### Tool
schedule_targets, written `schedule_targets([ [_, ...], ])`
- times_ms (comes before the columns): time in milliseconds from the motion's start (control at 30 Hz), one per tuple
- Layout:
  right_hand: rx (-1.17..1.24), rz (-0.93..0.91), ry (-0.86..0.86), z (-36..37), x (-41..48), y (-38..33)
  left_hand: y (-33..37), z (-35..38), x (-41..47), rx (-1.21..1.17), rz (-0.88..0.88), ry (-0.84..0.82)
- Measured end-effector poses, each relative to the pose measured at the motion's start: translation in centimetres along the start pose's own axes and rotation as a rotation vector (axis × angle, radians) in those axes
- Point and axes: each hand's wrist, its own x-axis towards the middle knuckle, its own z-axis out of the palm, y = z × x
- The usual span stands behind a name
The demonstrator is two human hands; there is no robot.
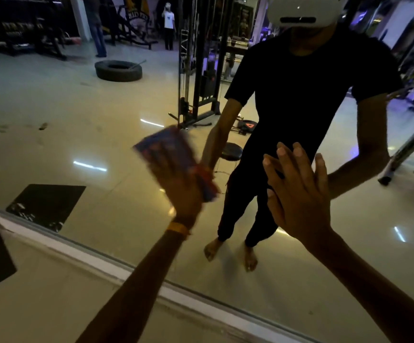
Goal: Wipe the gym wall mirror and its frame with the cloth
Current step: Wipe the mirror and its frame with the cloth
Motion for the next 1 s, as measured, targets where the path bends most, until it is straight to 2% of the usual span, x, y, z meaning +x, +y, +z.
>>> schedule_targets([
  [100, 0.047, 0.008, 0.000, -0.6, 0.1, 0.2, 7.2, -1.0, -1.3, -0.049, 0.265, -0.020],
  [133, 0.053, 0.012, -0.005, -0.9, 0.3, 0.3, 8.8, -2.1, -0.7, -0.089, 0.322, -0.013],
  [167, 0.058, 0.023, -0.009, -1.0, 0.6, 0.3, 7.0, -2.4, 0.6, -0.081, 0.308, 0.006],
  [233, 0.063, 0.038, -0.007, -1.3, 1.4, 0.3, 1.0, -3.7, 5.6, -0.070, 0.135, 0.124],
  [300, 0.056, 0.034, -0.001, -1.6, 2.2, 0.1, -3.9, -5.5, 10.1, -0.145, -0.105, 0.168],
  [367, 0.051, 0.053, 0.018, -1.9, 3.4, -0.1, -3.2, -6.5, 12.2, -0.148, -0.209, 0.174],
  [433, 0.054, 0.075, 0.044, -1.9, 4.7, -0.3, 0.9, -6.3, 11.2, -0.098, -0.085, 0.129],
  [533, 0.022, 0.063, 0.054, -1.5, 5.5, -0.4, 7.7, -4.7, 5.3, -0.014, 0.406, -0.072],
  [600, -0.010, 0.044, 0.055, -1.3, 5.5, -0.1, 8.2, -4.5, 4.8, -0.008, 0.520, -0.099],
  [667, -0.017, 0.036, 0.061, -1.5, 5.5, 0.0, 5.5, -5.3, 7.7, -0.041, 0.415, -0.017],
  [800, -0.024, 0.047, 0.032, -1.9, 5.5, -0.2, -1.8, -8.4, 15.1, -0.051, -0.011, 0.140],
  [867, -0.027, 0.058, 0.038, -2.0, 5.6, -0.5, -0.9, -8.7, 15.2, -0.052, -0.066, 0.159],
  [933, -0.015, 0.069, 0.043, -1.9, 6.0, -0.9, 2.6, -7.5, 12.1, -0.028, 0.167, 0.059],
  [1000, -0.002, 0.040, 0.045, -1.9, 6.8, -1.5, 6.0, -6.2, 8.2, 0.039, 0.547, -0.081],
])
